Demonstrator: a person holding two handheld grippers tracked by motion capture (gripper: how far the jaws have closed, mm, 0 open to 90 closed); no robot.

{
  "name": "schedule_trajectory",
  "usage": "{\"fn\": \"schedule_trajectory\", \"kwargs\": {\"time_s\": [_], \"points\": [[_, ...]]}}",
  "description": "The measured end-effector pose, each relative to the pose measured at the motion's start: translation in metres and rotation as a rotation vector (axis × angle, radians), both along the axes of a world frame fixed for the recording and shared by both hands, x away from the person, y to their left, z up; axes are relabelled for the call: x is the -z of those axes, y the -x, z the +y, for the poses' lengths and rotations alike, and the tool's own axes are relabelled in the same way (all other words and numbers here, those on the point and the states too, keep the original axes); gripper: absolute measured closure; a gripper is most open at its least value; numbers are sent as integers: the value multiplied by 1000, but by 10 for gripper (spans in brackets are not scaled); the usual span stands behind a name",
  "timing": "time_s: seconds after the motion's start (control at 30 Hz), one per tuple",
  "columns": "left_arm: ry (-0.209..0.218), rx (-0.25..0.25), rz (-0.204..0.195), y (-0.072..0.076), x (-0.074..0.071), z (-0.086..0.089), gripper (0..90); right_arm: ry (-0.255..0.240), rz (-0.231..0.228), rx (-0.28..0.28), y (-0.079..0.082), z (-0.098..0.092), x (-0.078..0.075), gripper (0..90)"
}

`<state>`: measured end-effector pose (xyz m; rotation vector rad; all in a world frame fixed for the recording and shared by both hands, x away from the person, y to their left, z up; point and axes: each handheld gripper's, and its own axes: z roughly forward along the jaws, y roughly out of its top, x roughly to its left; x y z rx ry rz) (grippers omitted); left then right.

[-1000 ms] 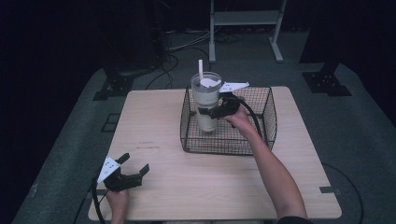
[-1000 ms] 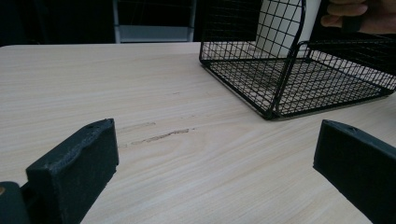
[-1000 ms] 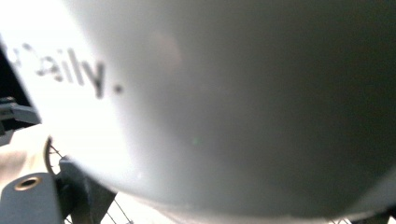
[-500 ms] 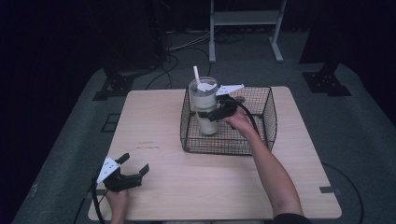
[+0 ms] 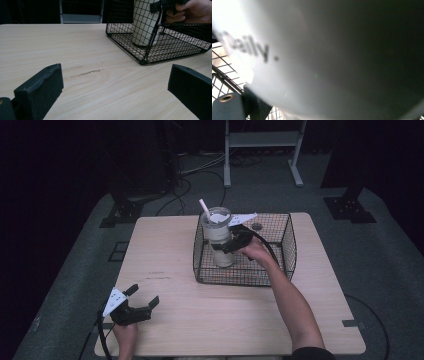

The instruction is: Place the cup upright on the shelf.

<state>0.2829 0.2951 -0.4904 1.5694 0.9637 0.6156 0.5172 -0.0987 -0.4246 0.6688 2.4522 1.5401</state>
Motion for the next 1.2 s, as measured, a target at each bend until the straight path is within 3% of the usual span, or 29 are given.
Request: {"fn": "schedule_trajectory", "kwargs": {"time_s": [1.2], "points": [[-29, 4, -1, -2, 0, -4, 0, 4, -80, -20, 13, -16, 6, 87]]}}
